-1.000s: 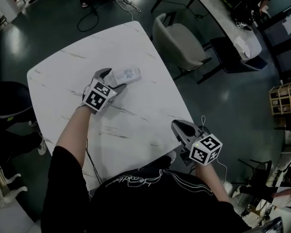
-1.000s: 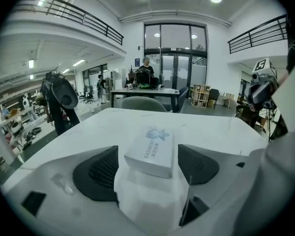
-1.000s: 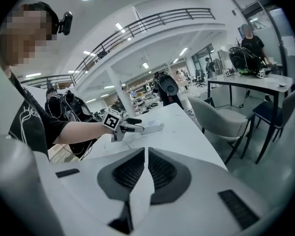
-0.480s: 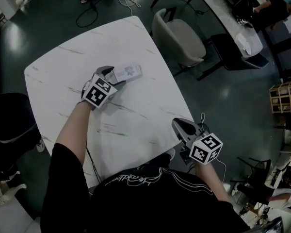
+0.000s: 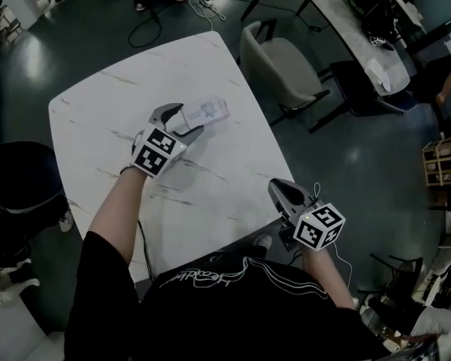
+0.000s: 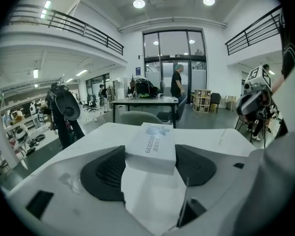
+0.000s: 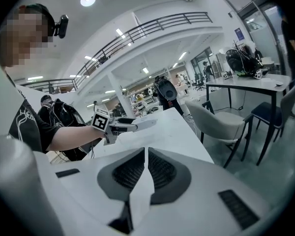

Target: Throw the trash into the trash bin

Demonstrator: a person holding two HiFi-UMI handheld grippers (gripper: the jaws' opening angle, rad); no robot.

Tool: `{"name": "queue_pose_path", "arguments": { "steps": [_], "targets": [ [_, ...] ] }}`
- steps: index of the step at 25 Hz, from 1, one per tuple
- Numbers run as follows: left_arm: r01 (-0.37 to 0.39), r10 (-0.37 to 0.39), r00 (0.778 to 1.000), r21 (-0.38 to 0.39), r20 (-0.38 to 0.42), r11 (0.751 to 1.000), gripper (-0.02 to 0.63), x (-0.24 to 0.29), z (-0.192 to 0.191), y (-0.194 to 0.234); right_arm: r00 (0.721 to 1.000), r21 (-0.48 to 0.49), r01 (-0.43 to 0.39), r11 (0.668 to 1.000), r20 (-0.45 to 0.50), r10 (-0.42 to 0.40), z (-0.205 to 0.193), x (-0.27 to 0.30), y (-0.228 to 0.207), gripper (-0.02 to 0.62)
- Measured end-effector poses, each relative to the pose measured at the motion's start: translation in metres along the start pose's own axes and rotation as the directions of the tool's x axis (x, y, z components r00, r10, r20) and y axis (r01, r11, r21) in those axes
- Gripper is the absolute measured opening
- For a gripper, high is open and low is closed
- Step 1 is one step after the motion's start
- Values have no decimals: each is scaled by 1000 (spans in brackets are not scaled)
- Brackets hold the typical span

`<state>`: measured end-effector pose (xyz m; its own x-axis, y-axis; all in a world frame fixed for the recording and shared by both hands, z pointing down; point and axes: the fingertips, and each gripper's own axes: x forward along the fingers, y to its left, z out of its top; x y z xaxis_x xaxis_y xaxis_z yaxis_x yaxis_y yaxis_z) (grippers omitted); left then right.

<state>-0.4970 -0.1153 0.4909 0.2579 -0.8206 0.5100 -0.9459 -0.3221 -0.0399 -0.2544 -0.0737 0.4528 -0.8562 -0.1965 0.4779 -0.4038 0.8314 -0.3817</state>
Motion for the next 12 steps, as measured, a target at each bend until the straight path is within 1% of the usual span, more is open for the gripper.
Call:
{"name": "queue_pose_path", "arguments": {
  "steps": [4,7,9,12],
  "targets": [
    [-29,31,996,-21,86,999,308,-28,34,-18,999,7,-19,1000,48,19,10,-7,-6,46],
    [-44,50,988,-44,149,998,308,-48,66,-43,996,13,-41,999,86,40,24,-22,-11,46],
    [-70,80,980,-63,180,996,308,-62,87,-61,992,11,-59,998,111,57,33,-38,-15,46],
    [-91,118,964,-120,240,989,308,-83,122,-86,986,-4,-78,997,146,77,45,-65,-20,46]
  ]
}}
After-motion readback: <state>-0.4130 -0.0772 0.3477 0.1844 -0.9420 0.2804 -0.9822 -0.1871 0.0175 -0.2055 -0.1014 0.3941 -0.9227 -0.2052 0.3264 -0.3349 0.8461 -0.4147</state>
